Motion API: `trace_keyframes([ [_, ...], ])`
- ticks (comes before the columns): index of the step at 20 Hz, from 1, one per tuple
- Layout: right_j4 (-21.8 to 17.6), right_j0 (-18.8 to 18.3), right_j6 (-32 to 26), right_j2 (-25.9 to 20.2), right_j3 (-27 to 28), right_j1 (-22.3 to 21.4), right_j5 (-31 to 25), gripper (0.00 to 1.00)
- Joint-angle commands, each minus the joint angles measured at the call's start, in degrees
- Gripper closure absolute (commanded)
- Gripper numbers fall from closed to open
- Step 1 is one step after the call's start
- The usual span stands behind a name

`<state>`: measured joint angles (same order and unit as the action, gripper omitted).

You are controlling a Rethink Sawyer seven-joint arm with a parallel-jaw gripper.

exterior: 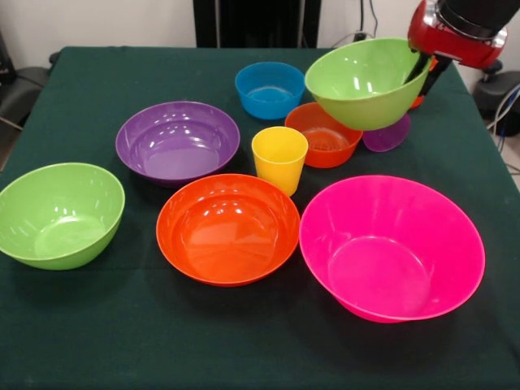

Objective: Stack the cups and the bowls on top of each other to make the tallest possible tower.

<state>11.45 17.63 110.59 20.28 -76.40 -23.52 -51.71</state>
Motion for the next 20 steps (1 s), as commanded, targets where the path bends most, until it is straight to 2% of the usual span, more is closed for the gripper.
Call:
trace_keyframes([
  [1, -4.9, -2.2, 2.2, -3.1, -3.2, 0.3, 1.1, 1.0],
  [20, -8.7, -5.8, 0.8, -4.4, -3.9, 0.9, 4.6, 1.0],
])
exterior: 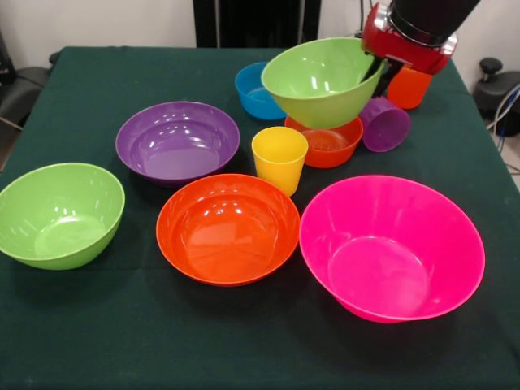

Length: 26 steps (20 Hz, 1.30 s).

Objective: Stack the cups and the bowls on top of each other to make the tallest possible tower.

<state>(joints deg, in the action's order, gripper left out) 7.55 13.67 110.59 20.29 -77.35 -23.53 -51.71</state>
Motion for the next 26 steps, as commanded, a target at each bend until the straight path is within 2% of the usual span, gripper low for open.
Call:
trace_keyframes([
  [1, -4.6, -2.0, 0.8, -4.8, -3.0, 1.0, 5.0, 1.0],
  [5, -3.7, -2.9, 0.9, -6.8, -3.5, 1.9, 6.9, 1.0],
  [19, -4.1, -2.7, 2.1, -6.5, -0.6, 5.8, 9.6, 1.0],
  [26, -3.7, -2.5, 2.2, -6.6, -2.3, 5.1, 10.1, 1.0],
])
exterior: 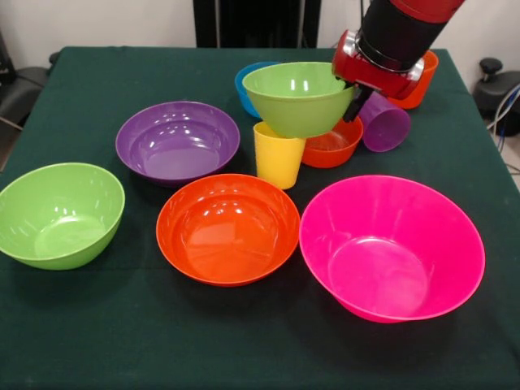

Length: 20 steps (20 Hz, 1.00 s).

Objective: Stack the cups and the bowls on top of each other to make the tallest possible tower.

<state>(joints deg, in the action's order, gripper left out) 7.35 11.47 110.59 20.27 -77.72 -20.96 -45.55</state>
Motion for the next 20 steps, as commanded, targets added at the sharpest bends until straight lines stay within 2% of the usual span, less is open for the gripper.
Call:
trace_keyframes([
  [1, -3.4, -0.4, 2.1, -6.7, -2.2, 2.3, 4.0, 1.0],
  [20, -2.2, -1.2, 1.4, -8.9, -5.4, -0.2, 3.7, 1.0],
])
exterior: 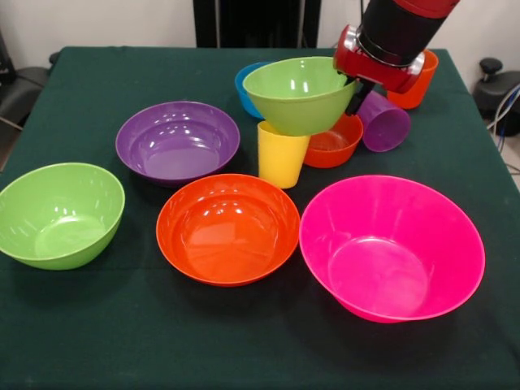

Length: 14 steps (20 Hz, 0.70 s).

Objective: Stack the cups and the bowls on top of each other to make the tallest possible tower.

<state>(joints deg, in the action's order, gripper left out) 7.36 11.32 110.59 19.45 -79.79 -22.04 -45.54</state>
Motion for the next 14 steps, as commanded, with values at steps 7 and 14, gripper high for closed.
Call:
trace_keyframes([
  [7, -1.7, 0.2, 2.8, -7.5, -3.5, -0.5, 1.3, 1.0],
  [14, -1.4, 0.5, 2.9, -7.4, -3.3, -1.5, -0.8, 1.0],
])
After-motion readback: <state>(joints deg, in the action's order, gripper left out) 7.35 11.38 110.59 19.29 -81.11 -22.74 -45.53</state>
